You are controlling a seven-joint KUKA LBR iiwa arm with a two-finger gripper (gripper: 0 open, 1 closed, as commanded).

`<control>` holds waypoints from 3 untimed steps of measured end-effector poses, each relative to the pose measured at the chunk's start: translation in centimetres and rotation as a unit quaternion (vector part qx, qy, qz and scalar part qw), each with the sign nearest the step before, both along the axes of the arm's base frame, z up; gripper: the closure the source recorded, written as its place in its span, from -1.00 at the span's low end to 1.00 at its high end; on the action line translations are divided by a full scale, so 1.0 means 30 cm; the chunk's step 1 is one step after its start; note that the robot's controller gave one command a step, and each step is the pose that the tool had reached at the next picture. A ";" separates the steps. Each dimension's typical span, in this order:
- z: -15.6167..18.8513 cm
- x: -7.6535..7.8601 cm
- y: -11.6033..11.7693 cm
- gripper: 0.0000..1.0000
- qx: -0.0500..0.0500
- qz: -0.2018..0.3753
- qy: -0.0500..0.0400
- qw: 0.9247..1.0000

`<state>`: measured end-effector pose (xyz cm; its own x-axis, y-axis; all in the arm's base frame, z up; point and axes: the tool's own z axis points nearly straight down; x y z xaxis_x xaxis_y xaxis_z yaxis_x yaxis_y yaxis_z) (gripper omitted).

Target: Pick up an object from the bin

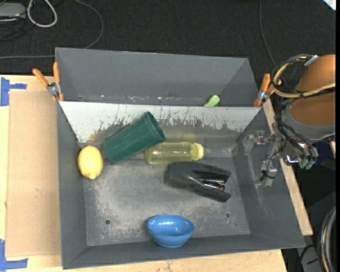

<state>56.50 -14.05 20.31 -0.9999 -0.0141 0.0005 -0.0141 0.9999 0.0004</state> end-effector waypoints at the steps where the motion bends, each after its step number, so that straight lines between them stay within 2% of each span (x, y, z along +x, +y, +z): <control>1: 0.000 0.000 0.000 -1.00 0.000 0.000 0.000 1.000; 2: -0.156 -0.036 0.119 -1.00 0.001 -0.059 0.003 0.998; 3: -0.181 -0.222 0.041 -1.00 -0.001 -0.029 0.001 1.000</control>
Offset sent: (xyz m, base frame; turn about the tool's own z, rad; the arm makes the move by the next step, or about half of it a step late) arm -0.0098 0.0334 -0.0441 0.1206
